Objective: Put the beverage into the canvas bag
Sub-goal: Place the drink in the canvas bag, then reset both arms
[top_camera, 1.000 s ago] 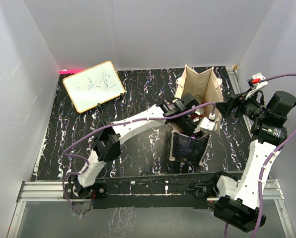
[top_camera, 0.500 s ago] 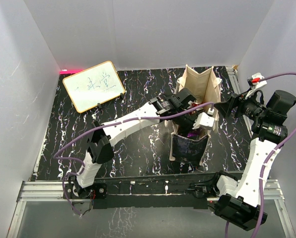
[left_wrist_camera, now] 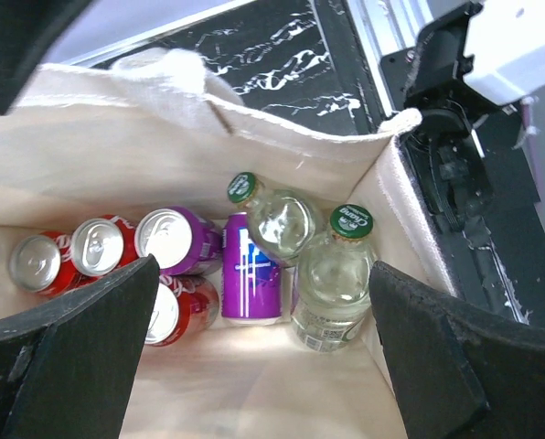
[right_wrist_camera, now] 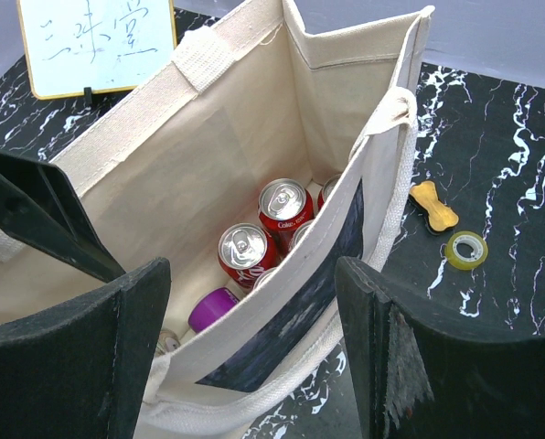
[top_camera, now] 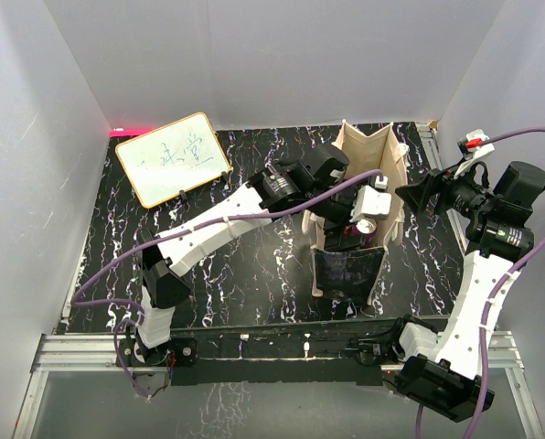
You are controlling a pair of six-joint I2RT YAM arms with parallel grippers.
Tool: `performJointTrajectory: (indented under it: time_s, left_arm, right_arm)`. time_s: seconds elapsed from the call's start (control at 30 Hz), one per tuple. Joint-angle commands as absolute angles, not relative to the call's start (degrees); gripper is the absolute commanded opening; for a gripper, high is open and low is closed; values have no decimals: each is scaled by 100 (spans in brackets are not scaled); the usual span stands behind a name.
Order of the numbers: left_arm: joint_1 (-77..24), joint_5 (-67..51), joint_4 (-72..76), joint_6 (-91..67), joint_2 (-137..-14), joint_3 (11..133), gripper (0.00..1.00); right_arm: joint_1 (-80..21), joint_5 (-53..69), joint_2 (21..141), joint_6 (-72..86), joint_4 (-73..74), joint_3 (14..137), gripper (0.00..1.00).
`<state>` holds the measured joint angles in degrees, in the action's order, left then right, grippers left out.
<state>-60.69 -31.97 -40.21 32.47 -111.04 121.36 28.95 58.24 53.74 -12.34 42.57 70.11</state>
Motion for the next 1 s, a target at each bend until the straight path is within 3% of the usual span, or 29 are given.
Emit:
performJointTrajectory:
  time_s: [0.0,0.5,0.97]
  left_arm:
    - [-6019,-2729,-3830,2654,-10654,12452,97]
    - [-5060,-1083,-3217,1286,-10091,13036,97]
    - [-1758,-473,-2442,395,-8778,10497,97]
  right_arm:
    - [2927,5852,5383,-1292,4223,7325,75]
    - [2914,4960,5659,-938,4159,7816,74]
    - [2894,3245,6701,-845,3565,8760,78]
